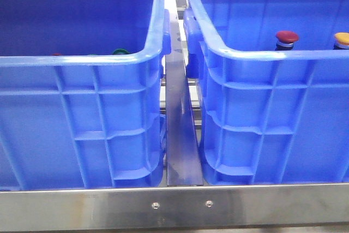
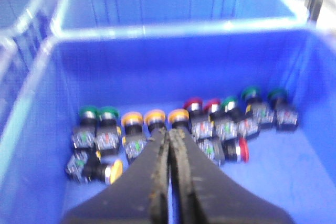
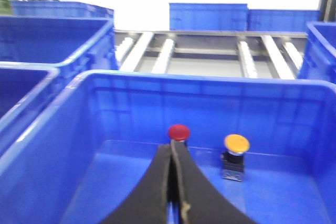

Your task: Pick red and yellow buttons and place in box

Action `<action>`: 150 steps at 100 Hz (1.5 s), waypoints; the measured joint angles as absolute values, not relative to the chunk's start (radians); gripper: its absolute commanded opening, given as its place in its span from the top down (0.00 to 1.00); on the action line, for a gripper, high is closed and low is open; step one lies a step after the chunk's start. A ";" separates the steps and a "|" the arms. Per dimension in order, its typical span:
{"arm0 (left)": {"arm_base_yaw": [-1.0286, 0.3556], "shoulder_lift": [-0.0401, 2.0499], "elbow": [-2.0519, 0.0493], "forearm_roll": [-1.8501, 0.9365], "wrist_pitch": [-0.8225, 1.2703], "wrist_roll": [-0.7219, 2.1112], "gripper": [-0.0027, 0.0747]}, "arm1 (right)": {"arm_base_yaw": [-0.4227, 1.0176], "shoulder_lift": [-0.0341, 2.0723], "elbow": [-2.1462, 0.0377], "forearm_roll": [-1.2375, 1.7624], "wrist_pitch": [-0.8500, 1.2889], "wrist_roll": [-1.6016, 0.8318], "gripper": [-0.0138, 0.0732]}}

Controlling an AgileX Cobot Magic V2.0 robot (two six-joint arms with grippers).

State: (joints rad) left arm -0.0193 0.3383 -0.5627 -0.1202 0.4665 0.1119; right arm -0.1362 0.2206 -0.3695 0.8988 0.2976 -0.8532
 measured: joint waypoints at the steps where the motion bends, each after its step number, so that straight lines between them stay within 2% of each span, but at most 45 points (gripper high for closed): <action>1: -0.019 0.331 -0.559 -0.120 0.464 0.112 0.99 | -0.136 0.215 -0.366 0.899 0.301 -0.853 0.92; 24: -0.019 0.089 -0.460 -0.120 0.456 0.112 0.99 | -0.136 0.050 -0.297 0.873 0.371 -0.853 0.92; 42: -0.019 -0.007 -0.424 -0.120 0.456 0.111 0.99 | -0.136 -0.004 -0.269 0.861 0.384 -0.853 0.92; 135: -0.017 -0.006 -0.418 -0.120 0.456 0.111 0.99 | -0.136 -0.008 -0.269 0.859 0.395 -0.853 0.92; 150: -0.015 -0.006 -0.345 -0.055 0.374 0.085 0.99 | -0.136 -0.008 -0.269 0.859 0.395 -0.853 0.92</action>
